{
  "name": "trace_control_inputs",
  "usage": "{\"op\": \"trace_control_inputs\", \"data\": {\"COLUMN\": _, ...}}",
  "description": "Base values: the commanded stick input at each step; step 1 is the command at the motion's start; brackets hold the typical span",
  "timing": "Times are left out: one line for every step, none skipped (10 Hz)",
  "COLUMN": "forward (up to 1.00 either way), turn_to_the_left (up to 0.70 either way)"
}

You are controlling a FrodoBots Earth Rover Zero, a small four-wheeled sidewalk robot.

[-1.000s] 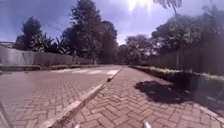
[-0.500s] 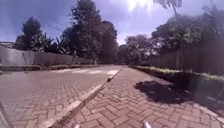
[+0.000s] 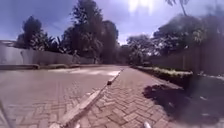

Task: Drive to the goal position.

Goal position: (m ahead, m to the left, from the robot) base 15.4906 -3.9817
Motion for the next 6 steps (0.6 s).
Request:
{"op": "trace_control_inputs", "data": {"forward": 0.7, "turn_to_the_left": 0.0}}
{"op": "trace_control_inputs", "data": {"forward": 0.7, "turn_to_the_left": 0.0}}
{"op": "trace_control_inputs", "data": {"forward": 0.7, "turn_to_the_left": -0.35}}
{"op": "trace_control_inputs", "data": {"forward": 0.7, "turn_to_the_left": -0.35}}
{"op": "trace_control_inputs", "data": {"forward": 0.7, "turn_to_the_left": -0.35}}
{"op": "trace_control_inputs", "data": {"forward": 0.7, "turn_to_the_left": -0.35}}
